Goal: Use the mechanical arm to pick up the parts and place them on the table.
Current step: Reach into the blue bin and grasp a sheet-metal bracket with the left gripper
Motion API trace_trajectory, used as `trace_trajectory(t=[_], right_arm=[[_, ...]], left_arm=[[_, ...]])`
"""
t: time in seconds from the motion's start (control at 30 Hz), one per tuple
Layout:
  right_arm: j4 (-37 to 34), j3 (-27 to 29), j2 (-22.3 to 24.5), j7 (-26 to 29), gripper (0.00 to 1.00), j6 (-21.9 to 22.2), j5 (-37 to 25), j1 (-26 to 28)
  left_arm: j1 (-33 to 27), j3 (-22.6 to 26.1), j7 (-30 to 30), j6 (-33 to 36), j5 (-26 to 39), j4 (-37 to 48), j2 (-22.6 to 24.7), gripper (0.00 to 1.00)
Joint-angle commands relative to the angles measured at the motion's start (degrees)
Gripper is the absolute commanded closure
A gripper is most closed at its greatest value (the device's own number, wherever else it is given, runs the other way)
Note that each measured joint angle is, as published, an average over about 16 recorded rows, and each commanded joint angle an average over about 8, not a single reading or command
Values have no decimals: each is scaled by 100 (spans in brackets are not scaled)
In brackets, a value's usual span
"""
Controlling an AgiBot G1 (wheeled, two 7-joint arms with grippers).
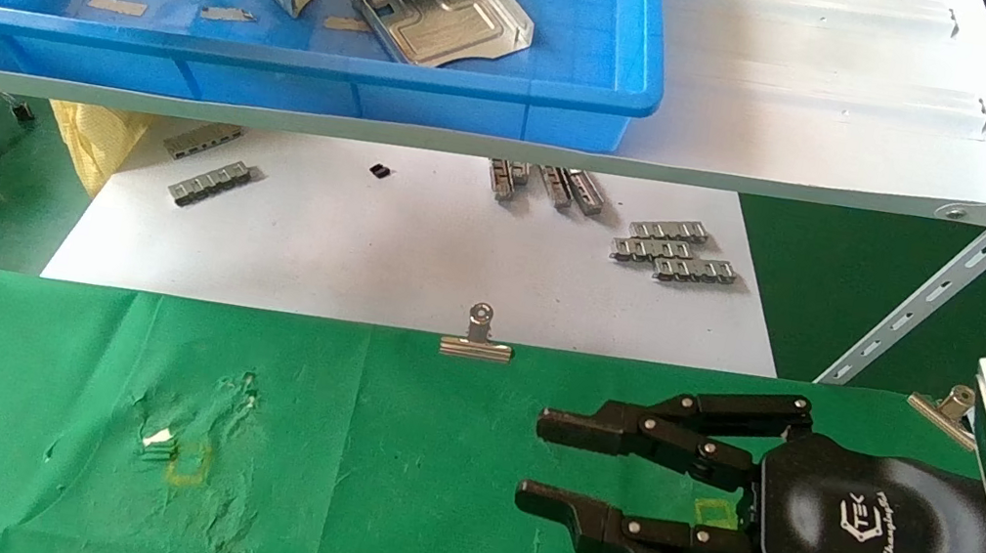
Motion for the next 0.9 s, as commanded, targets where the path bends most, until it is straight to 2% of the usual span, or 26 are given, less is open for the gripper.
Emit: trace_trajectory(t=[0.03, 0.4, 0.9], right_arm=[[0, 0, 0, 0, 0, 0, 0, 0], [0, -3, 1, -1, 0, 1, 2, 1], [0, -6, 3, -3, 0, 3, 4, 1]], left_arm=[[-24, 7, 30, -76, 15, 80, 11, 100], [-30, 13, 90, -47, 23, 250, 24, 100], [54, -44, 240, -632, -55, 321, 126, 100]])
